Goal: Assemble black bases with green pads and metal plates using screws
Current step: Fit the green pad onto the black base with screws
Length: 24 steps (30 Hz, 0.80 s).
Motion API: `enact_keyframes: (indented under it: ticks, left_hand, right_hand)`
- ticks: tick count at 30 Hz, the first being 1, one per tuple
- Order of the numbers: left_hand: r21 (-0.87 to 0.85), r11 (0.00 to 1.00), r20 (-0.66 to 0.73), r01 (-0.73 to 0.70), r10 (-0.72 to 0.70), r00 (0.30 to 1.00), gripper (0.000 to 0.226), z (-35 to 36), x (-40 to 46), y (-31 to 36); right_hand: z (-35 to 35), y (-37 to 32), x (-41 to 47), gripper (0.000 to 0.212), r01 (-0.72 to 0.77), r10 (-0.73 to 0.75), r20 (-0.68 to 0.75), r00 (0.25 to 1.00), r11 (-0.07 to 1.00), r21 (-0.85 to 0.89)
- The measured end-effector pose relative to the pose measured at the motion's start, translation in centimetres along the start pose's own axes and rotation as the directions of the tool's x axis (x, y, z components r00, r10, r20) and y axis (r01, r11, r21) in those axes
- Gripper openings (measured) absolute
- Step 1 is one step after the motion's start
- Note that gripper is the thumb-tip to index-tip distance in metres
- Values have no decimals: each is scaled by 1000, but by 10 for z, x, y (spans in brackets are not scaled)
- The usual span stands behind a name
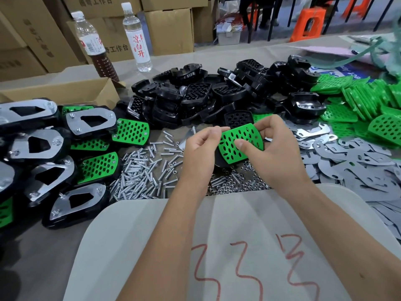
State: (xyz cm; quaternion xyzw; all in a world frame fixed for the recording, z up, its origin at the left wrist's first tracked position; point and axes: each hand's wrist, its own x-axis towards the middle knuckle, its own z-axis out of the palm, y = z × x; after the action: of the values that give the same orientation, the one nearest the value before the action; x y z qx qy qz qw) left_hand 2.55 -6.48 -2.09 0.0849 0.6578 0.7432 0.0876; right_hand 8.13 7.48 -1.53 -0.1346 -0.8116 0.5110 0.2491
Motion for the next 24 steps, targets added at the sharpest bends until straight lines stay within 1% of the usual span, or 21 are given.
enact_keyframes:
  ticks: [2,5,7,10,12,15,20,24]
  left_hand:
    - [51,998,53,-46,43,998,19,0,-1,-1]
    - [85,993,73,-76,70,995,28,-1,0,-2]
    - [17,999,42,-37,37,998,29,-1,0,-1]
    - [-143,987,0,75,-76,997,30,0,0,1]
    - [-187,976,-9,111,-115,993,30,-1,0,0]
    - [-164,981,3,106,-107,994,29,-2,1,-2]
    - [-128,987,44,101,-96,994,26,-1,2,-2]
    - [-142,985,81,99,-88,993,25,-4,3,-2]
  right_hand:
    - [0,1,0,36,-5,5,-54,999,1000,-1]
    - [-1,3,-1,36,-10,10,-68,998,1000,7]
    - [-1,2,0,36,-10,11,-46,999,1000,28]
    - [-2,1,2,36,24,-25,14,1000,998,52]
    - [-4,1,4,37,49,-53,64,997,997,63]
    - [-6,4,5,38,57,-60,84,995,998,40]
    - [-7,7,5,38,30,-32,24,999,998,60]
    - [-12,8,5,37,57,-65,69,996,992,111]
